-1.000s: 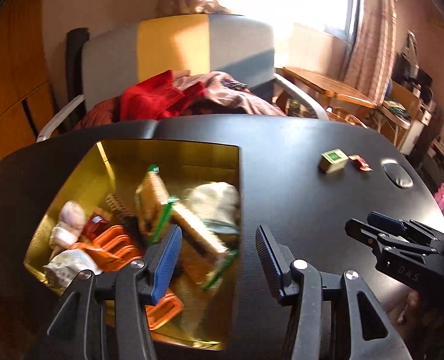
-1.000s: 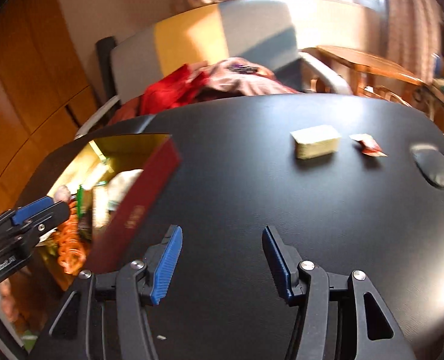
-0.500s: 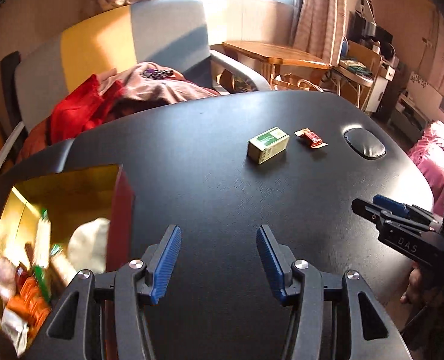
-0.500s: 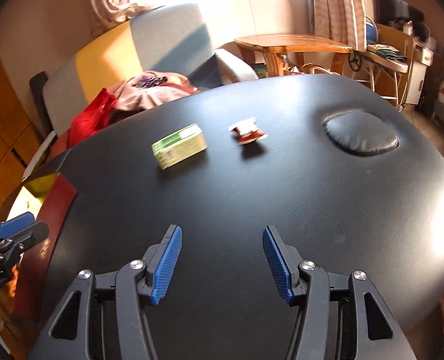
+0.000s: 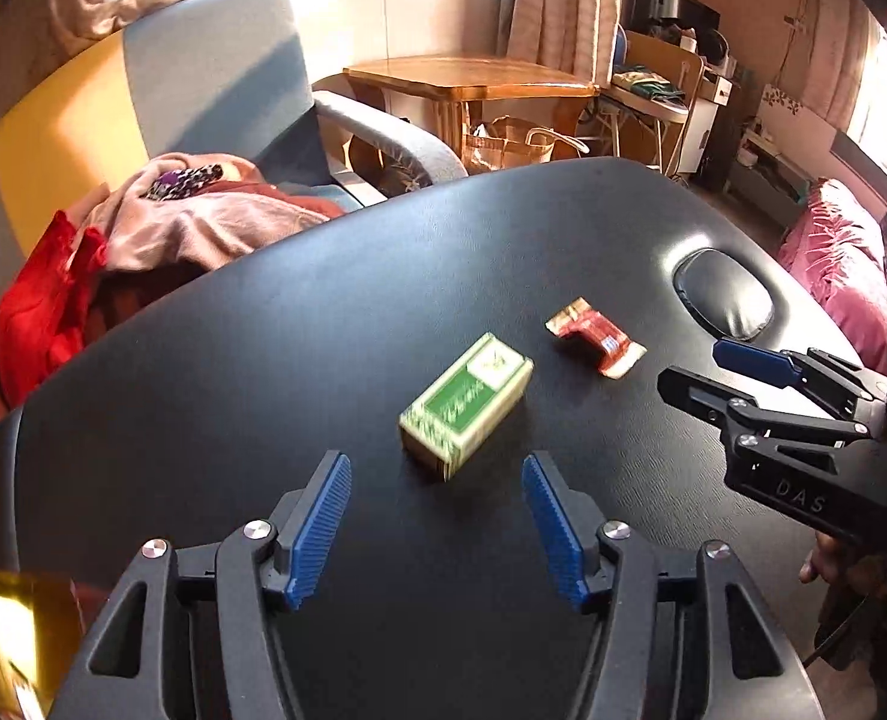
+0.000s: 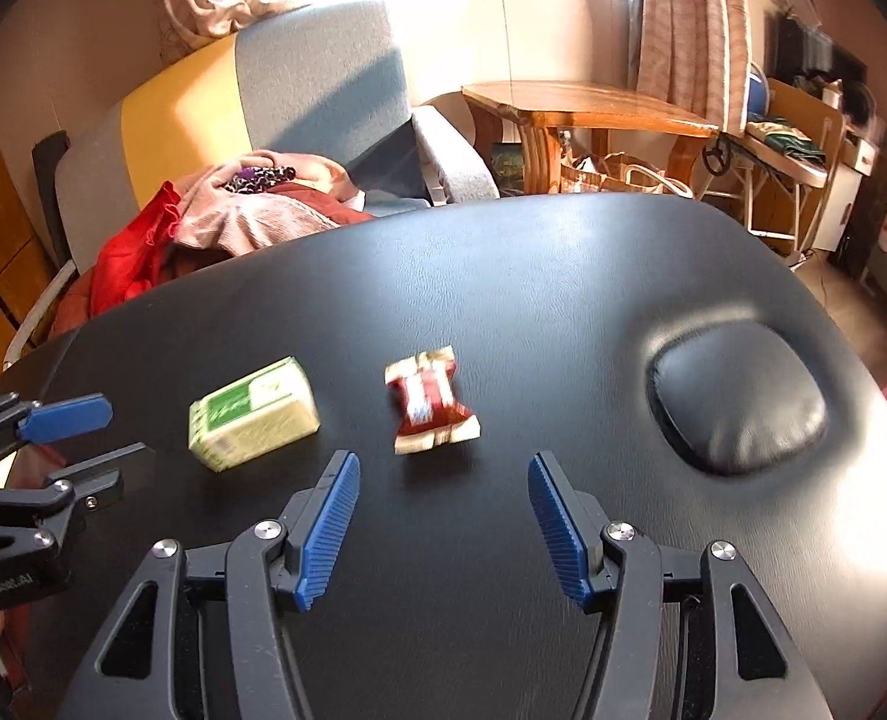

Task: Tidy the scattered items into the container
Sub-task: 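Move both grippers back over the green oil box and red candy, then grasp the green oil box with the left gripper while the right grasps a red candy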

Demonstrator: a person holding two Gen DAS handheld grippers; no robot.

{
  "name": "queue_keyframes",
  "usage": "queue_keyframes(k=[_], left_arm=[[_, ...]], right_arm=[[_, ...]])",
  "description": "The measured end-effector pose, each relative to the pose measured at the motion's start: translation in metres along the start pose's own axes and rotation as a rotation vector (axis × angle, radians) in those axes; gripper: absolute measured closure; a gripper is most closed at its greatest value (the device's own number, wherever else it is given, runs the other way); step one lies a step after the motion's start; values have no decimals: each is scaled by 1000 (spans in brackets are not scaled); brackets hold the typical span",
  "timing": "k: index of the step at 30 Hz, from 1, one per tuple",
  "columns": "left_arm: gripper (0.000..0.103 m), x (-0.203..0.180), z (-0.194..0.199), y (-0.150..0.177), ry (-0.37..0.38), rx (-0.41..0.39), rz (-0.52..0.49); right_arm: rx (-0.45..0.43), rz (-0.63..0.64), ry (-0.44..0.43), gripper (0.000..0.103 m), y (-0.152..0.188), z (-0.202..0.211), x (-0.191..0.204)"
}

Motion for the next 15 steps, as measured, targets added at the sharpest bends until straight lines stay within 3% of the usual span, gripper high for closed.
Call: queue_keyframes(k=[11, 13, 15], left_arm=[[42, 4, -59, -14, 89, 84, -71], [48, 5, -60, -10, 82, 89, -62], [50, 5, -61, -6, 72, 93, -53]], right_arm=[[40, 94, -36, 44, -30, -51, 8], [52, 106, -27, 44, -28, -57, 9], [67, 115, -24, 55, -23, -61, 10]])
Point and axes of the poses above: each gripper's, at about its wrist camera, not at the fingertips, and z roughly against the way its jaws point, x to its left, y to its underside, the point moved 2 cm from there along -z, roughly the way its jaws point, and after that the axes turned 8 degrees about y, right-handed, at the moved point
